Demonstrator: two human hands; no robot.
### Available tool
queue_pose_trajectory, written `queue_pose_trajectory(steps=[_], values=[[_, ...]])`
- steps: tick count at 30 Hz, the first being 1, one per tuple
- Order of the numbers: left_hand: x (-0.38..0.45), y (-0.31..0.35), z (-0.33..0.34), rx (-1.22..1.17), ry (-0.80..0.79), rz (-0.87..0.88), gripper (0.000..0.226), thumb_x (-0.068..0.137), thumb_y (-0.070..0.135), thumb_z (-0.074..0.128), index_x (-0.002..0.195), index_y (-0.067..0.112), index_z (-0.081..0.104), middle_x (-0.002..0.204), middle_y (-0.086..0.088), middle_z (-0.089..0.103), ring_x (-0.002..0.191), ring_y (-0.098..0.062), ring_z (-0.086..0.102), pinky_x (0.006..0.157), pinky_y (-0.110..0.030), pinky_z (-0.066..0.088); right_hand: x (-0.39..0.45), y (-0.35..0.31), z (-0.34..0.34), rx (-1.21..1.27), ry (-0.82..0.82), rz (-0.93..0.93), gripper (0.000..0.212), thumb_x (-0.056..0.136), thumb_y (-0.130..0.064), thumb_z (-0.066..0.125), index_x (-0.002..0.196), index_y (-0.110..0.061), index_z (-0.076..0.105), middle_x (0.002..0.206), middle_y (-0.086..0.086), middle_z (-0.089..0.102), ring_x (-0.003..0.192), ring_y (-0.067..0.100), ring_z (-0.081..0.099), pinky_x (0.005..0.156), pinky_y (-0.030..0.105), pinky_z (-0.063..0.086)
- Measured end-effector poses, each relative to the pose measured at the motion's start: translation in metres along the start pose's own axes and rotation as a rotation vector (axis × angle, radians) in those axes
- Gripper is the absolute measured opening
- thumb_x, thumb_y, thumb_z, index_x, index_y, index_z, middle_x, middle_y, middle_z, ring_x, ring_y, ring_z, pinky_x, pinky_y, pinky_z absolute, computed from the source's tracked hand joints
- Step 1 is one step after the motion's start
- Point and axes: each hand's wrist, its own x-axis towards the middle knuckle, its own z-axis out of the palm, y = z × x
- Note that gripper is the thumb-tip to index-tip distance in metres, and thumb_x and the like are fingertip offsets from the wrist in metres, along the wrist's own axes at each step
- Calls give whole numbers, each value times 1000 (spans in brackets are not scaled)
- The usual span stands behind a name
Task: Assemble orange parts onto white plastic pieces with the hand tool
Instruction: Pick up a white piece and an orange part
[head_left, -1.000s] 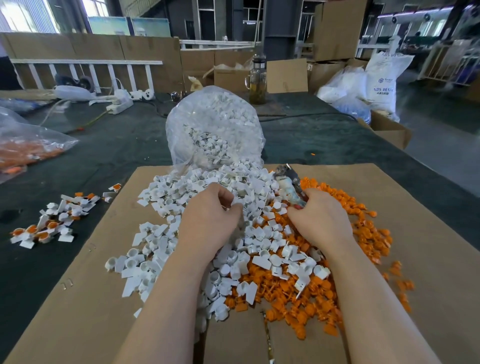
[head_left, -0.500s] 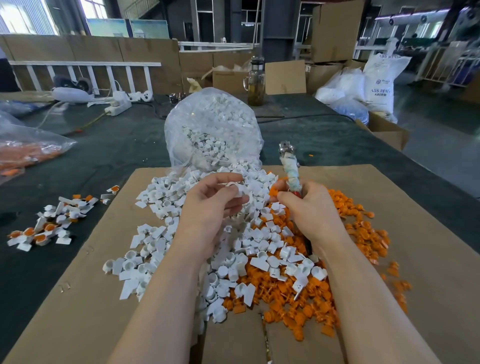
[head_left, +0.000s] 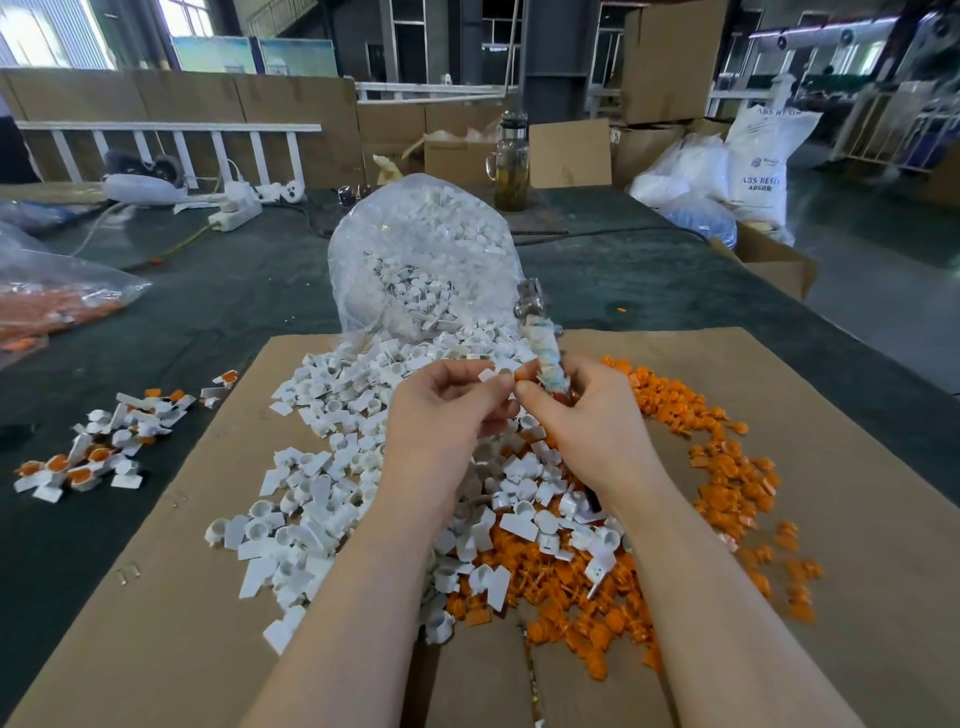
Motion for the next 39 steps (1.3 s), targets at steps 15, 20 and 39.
queue_pose_trajectory(steps=[15, 20, 39], values=[[0, 1, 0, -13, 124, -33, 12, 77, 5, 82, 82, 13, 73, 67, -2, 74, 61, -12, 71, 57, -18, 54, 2, 6, 0, -55, 95, -13, 5, 90, -23, 66, 95, -21, 66, 74, -12, 62, 62, -3, 56, 54, 11, 41], [-1, 1, 3, -10, 99, -55, 13, 78, 6, 81, 87, 5, 71, 68, -5, 73, 63, -14, 72, 57, -21, 55, 0, 4, 1, 41, 91, -68, 6, 90, -17, 67, 92, -21, 65, 65, -27, 60, 61, -11, 56, 54, 5, 40], [-6, 4, 5, -65, 53, -59, 6, 80, 3, 77, 85, 2, 73, 75, -17, 75, 68, -21, 74, 59, -24, 57, -3, -3, 2, -23, 134, -152, 10, 87, -18, 72, 94, -20, 66, 75, -17, 64, 74, -4, 63, 63, 8, 46]])
